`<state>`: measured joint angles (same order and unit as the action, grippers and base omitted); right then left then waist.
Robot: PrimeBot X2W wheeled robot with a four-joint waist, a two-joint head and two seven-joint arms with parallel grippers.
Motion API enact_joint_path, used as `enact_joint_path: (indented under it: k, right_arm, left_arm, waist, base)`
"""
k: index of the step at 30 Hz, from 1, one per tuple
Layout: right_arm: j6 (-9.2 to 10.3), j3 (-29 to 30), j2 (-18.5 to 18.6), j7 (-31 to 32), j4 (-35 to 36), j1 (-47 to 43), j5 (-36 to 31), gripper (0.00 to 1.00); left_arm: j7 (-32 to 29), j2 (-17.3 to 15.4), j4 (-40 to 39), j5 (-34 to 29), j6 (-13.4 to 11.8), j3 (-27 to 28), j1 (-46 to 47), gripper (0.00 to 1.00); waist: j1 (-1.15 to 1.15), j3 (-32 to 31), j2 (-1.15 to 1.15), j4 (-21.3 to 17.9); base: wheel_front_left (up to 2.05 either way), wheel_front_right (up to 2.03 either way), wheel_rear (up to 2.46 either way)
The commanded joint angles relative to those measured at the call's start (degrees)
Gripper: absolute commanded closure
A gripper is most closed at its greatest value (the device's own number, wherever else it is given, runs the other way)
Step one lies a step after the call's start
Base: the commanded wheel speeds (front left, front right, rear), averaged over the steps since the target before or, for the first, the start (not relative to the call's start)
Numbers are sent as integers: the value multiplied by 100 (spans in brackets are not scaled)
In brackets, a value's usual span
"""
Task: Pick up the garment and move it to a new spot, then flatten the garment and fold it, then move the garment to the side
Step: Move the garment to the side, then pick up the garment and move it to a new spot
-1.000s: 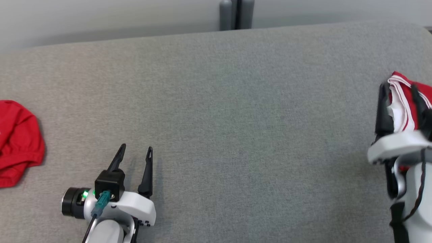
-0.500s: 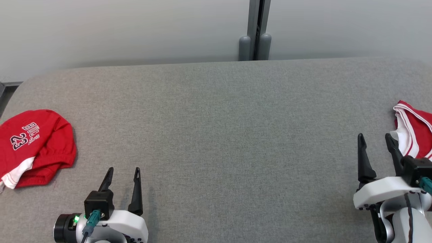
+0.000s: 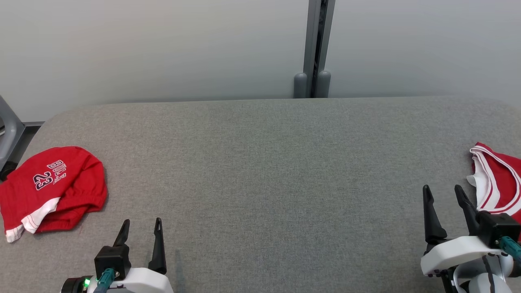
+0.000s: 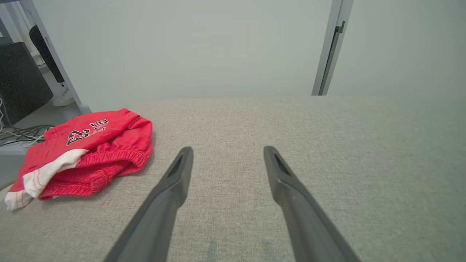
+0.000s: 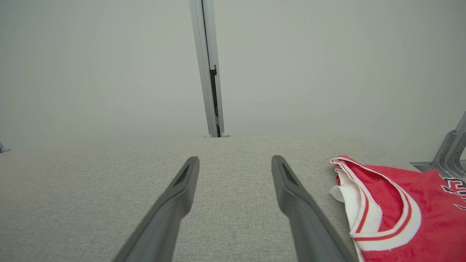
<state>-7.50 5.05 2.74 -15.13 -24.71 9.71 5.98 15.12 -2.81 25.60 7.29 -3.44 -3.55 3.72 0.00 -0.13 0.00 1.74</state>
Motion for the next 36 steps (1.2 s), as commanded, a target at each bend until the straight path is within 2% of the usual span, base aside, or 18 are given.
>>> enact_joint_path:
  k: [1,8,12,18,31,36]
  right_arm:
    - [2,-30,35,0,8,-64,12,0]
    - [2,-137,34,0,-4,-85,75,0]
    - [2,-277,33,0,-45,-128,171,0]
    - [2,-482,35,0,-45,-197,236,0]
    - [2,-755,36,0,-25,-76,325,0]
    - [2,-823,37,0,-68,-27,278,0]
  left_arm:
    - [3,-23,-24,44,-45,33,-47,0]
    - [3,-23,-53,48,-52,36,-36,0]
    - [3,-24,-40,48,-59,71,14,0]
    - [3,-25,-64,29,-68,202,36,0]
    - [3,-22,-116,-4,-41,648,-50,0]
    - [3,-23,-148,126,-12,832,-129,0]
  waist:
    - [0,-7,0,5]
    - [0,32,0,57]
    - [0,77,0,227]
    - [0,159,0,619]
    - [0,293,0,1970]
    - [0,344,0,2271]
  base:
    - [0,0,0]
    - [0,0,0]
    - [0,0,0]
    - [0,0,0]
    - [0,0,0]
    - [0,0,0]
